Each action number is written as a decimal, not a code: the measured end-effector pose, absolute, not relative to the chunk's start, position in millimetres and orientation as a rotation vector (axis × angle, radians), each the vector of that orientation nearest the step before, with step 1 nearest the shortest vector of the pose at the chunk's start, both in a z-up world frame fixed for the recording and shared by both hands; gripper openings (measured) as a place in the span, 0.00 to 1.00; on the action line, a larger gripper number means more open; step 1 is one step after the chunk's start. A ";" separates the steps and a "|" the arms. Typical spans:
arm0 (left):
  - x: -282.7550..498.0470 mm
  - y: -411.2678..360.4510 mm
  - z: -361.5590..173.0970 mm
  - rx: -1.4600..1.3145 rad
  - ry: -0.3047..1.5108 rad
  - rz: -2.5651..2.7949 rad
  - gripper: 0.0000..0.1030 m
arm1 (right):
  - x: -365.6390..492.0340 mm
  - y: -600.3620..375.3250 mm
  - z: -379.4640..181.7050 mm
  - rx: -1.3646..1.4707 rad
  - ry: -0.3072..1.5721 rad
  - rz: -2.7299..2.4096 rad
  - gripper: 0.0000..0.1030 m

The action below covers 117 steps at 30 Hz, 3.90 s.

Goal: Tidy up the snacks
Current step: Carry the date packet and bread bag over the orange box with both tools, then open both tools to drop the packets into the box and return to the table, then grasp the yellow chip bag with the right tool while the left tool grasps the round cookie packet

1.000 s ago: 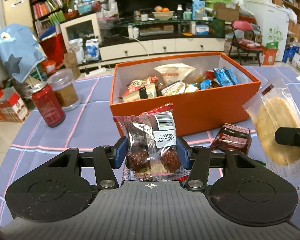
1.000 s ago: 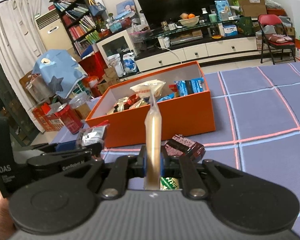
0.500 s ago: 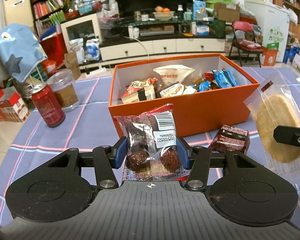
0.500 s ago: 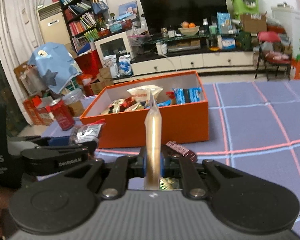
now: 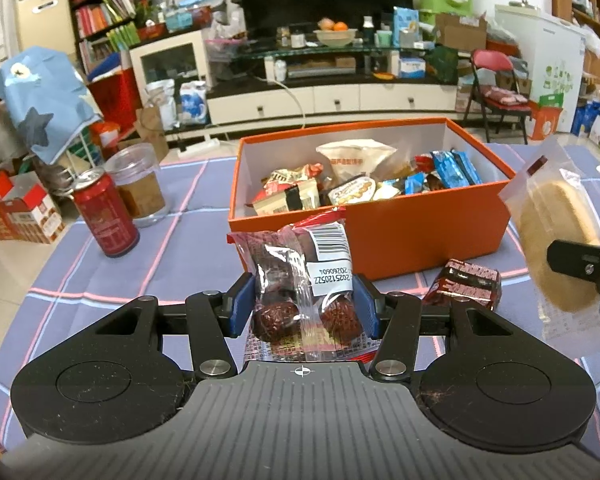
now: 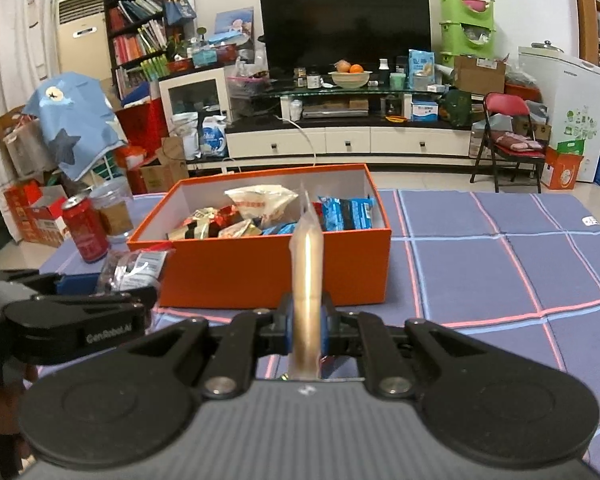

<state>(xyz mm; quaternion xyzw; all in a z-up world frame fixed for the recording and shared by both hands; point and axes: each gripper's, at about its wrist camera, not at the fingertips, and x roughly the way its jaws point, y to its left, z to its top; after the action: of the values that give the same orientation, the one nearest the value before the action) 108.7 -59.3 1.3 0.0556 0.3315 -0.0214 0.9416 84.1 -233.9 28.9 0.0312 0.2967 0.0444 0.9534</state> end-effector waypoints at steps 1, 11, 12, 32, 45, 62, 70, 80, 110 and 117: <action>108.3 -58.5 1.9 0.111 0.676 -0.043 0.20 | 83.4 -232.5 28.4 0.059 0.603 0.091 0.10; 106.4 -50.2 4.0 0.106 0.677 -0.012 0.20 | 87.9 -222.3 24.0 0.012 0.625 0.077 0.10; 106.2 -49.8 3.9 0.107 0.677 -0.011 0.20 | 88.5 -222.8 22.7 0.011 0.630 0.077 0.10; 104.7 -28.4 21.3 0.023 0.659 -0.024 0.20 | 90.4 -248.4 24.4 0.130 0.661 0.201 0.04; 100.1 -2.8 26.1 -0.012 0.651 -0.006 0.20 | 67.7 -140.6 -27.6 -0.244 0.689 0.357 0.77; 100.7 20.2 41.0 -0.047 0.624 -0.020 0.20 | 74.8 -166.2 3.4 -0.155 0.724 0.337 0.55; 181.0 -4.0 62.8 -0.084 0.573 -0.067 0.20 | 194.2 -204.5 69.9 -0.059 0.618 0.227 0.55; 217.8 -9.9 48.4 -0.176 0.569 -0.125 0.78 | 203.9 -230.2 68.5 -0.041 0.561 0.189 0.74; 99.0 -0.8 -58.8 -0.221 0.855 -0.017 0.81 | 25.7 -226.5 -66.2 0.021 0.872 0.121 0.90; 109.5 -17.0 -74.0 -0.179 0.874 -0.003 0.80 | 27.3 -220.5 -75.3 -0.031 0.884 0.098 0.76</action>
<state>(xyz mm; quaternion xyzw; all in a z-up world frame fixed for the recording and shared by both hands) 109.5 -17.0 -74.0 -0.0865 0.4227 -0.0014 0.9021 27.3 -220.5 -75.3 -0.0151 0.4276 0.0475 0.9026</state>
